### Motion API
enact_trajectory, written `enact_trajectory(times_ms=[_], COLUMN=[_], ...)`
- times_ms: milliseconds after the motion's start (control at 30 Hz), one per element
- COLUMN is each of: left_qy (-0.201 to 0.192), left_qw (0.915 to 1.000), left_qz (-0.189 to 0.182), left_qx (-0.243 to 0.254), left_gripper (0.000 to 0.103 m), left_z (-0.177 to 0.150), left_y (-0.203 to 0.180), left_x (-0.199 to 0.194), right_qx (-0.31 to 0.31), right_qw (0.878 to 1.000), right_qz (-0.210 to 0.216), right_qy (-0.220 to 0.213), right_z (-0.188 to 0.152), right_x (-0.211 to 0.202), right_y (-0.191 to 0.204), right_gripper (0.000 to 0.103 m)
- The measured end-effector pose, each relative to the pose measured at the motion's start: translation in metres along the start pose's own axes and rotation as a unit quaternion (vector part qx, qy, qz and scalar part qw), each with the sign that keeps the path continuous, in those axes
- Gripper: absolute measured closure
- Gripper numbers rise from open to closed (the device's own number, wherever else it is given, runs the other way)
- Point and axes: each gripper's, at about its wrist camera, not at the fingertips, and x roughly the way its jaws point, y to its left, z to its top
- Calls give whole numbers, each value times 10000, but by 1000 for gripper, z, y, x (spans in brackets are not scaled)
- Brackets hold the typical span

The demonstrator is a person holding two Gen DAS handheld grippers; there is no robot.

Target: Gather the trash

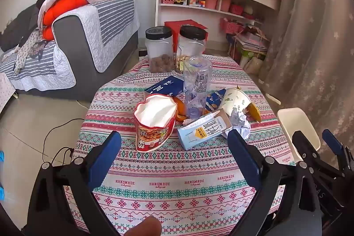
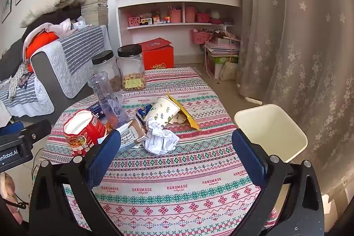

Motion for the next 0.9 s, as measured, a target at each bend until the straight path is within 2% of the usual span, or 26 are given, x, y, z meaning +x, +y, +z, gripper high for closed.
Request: enact_trajectory(times_ms=[767, 900], left_qy=[23, 25], left_qw=[10000, 10000], left_qz=[-26, -16], left_qx=[-6, -7], left_gripper=[9, 9], left_z=[0, -6], left_y=[0, 11], left_x=[0, 7], right_qx=[-8, -5], right_qw=[10000, 10000], right_qz=[-28, -37], right_qy=[27, 15], right_z=[1, 0], right_x=[-1, -4], right_y=[5, 8], right_gripper=[7, 7])
